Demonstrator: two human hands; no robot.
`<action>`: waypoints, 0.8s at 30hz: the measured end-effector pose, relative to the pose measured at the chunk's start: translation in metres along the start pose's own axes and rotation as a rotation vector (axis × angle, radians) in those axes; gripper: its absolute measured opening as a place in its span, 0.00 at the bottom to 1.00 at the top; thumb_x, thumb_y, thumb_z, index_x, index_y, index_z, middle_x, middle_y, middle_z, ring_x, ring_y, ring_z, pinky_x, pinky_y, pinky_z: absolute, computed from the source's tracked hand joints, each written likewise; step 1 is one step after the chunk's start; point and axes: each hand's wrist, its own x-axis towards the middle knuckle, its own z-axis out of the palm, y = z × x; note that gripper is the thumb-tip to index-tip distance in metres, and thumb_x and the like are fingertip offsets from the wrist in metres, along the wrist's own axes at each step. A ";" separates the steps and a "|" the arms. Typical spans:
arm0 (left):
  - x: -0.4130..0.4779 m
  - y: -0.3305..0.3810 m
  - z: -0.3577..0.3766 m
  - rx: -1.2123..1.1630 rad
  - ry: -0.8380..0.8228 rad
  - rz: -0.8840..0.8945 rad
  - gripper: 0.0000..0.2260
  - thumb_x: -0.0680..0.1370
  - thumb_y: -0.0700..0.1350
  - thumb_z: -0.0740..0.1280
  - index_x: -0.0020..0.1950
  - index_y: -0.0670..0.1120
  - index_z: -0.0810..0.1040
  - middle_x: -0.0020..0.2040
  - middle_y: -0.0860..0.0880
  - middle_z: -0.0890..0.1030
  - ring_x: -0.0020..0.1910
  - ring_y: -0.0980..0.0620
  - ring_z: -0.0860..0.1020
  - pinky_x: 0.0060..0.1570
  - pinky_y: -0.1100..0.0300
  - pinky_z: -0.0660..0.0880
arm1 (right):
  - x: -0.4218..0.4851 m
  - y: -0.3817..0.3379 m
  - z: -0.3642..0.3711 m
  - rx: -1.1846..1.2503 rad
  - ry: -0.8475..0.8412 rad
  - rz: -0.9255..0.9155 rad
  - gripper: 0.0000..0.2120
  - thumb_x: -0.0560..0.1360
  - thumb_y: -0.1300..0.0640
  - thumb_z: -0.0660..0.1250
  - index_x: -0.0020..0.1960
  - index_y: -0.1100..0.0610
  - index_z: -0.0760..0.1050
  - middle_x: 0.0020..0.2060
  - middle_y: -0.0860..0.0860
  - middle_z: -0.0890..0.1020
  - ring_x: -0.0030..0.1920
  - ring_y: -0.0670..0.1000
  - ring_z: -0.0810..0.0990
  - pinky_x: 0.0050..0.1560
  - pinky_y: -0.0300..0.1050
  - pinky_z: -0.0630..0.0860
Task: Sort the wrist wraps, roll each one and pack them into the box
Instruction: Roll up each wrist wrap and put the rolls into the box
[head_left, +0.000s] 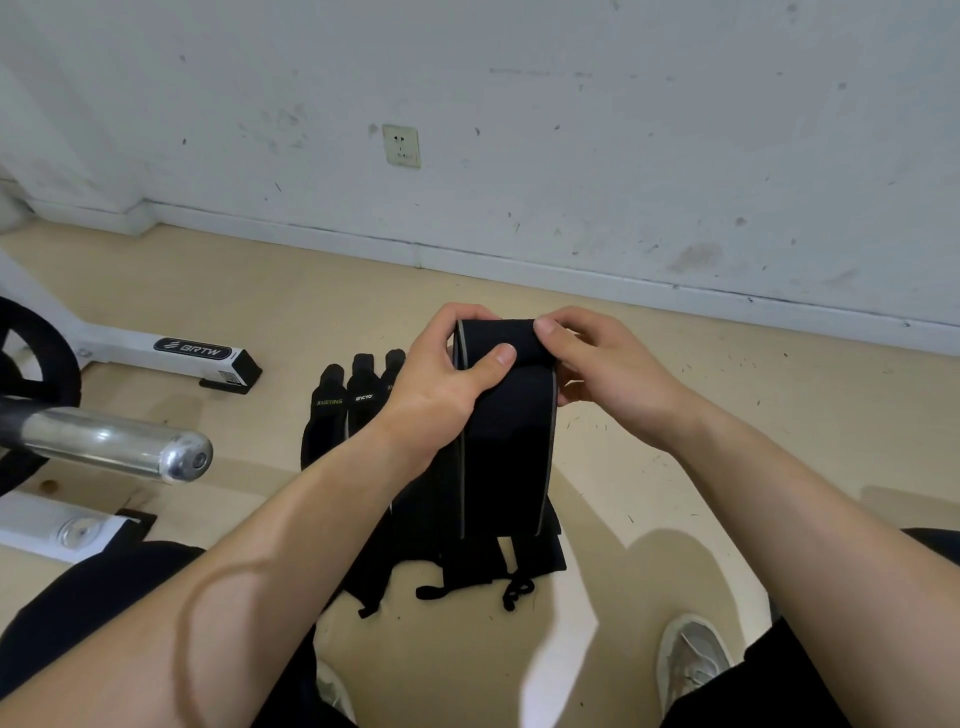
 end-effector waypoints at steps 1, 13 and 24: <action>0.000 -0.001 0.001 -0.011 0.000 -0.002 0.12 0.81 0.40 0.71 0.62 0.49 0.75 0.50 0.42 0.84 0.45 0.46 0.86 0.41 0.54 0.83 | 0.000 0.001 0.000 0.008 0.011 -0.011 0.13 0.84 0.49 0.62 0.55 0.58 0.78 0.40 0.54 0.82 0.39 0.51 0.80 0.43 0.47 0.79; 0.000 -0.012 0.022 -0.328 0.000 -0.141 0.26 0.75 0.50 0.72 0.70 0.40 0.75 0.63 0.38 0.83 0.62 0.39 0.83 0.66 0.39 0.77 | -0.004 0.010 0.021 -0.054 0.181 -0.111 0.09 0.85 0.49 0.58 0.58 0.54 0.68 0.45 0.48 0.79 0.44 0.46 0.80 0.52 0.53 0.79; 0.001 -0.021 0.021 0.033 0.135 0.007 0.17 0.76 0.56 0.69 0.60 0.50 0.76 0.56 0.46 0.84 0.56 0.47 0.84 0.62 0.43 0.80 | -0.003 0.018 0.032 0.041 0.188 -0.067 0.16 0.83 0.40 0.58 0.50 0.53 0.69 0.40 0.44 0.76 0.40 0.43 0.76 0.46 0.47 0.76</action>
